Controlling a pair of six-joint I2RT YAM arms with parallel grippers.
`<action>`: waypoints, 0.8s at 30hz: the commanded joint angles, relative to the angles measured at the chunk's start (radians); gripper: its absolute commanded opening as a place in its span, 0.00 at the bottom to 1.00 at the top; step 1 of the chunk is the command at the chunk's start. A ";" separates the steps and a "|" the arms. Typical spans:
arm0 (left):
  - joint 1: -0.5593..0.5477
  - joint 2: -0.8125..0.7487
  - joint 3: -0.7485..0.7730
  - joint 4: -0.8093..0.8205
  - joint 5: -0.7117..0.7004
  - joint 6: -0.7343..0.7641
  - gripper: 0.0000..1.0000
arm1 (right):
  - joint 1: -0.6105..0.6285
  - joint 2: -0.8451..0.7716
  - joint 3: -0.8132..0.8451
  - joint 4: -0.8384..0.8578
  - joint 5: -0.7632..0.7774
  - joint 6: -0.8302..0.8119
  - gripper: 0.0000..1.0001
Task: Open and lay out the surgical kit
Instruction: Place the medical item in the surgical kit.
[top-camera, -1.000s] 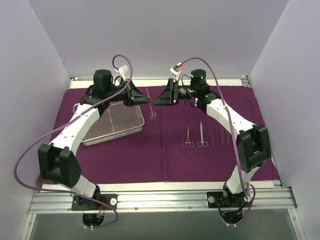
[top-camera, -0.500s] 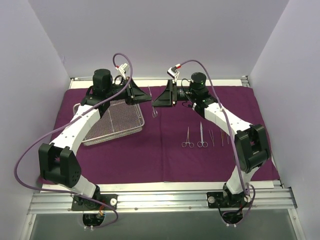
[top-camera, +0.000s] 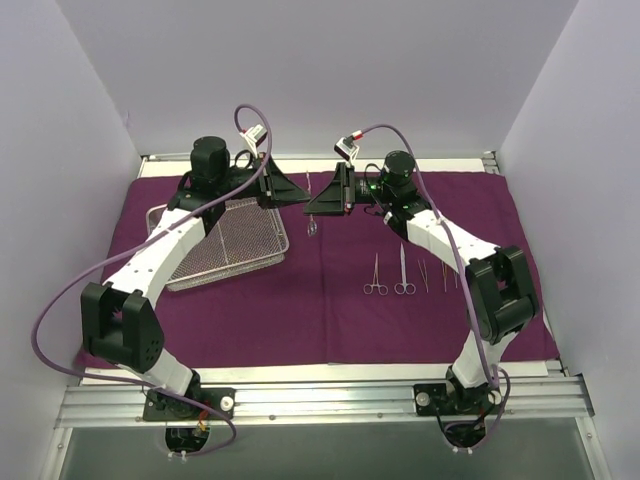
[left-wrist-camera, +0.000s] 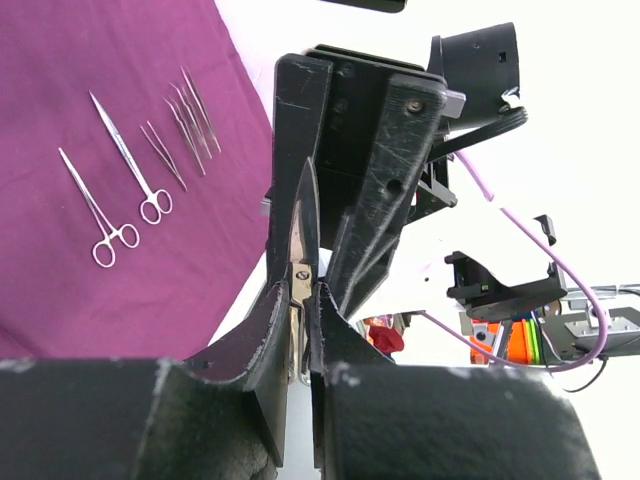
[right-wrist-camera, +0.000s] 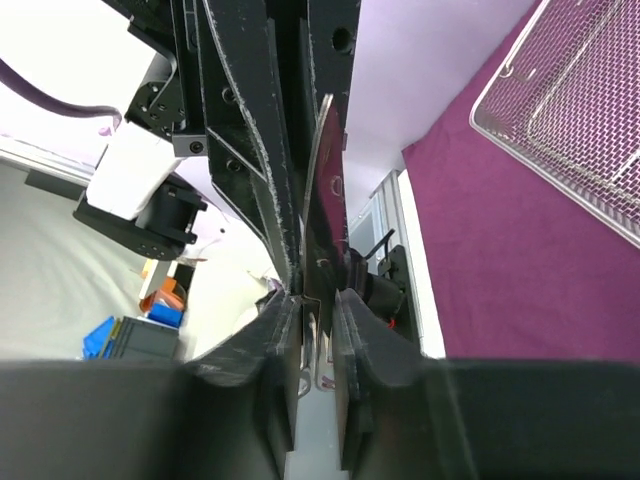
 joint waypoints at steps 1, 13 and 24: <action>-0.005 0.016 0.015 0.039 0.001 0.004 0.02 | 0.007 -0.011 0.021 0.080 -0.028 -0.002 0.07; 0.098 -0.044 0.055 -0.419 -0.276 0.228 0.94 | 0.002 -0.008 0.232 -0.887 0.219 -0.652 0.00; 0.104 -0.030 0.243 -1.001 -0.930 0.529 0.94 | 0.048 0.076 0.218 -1.347 1.013 -0.573 0.00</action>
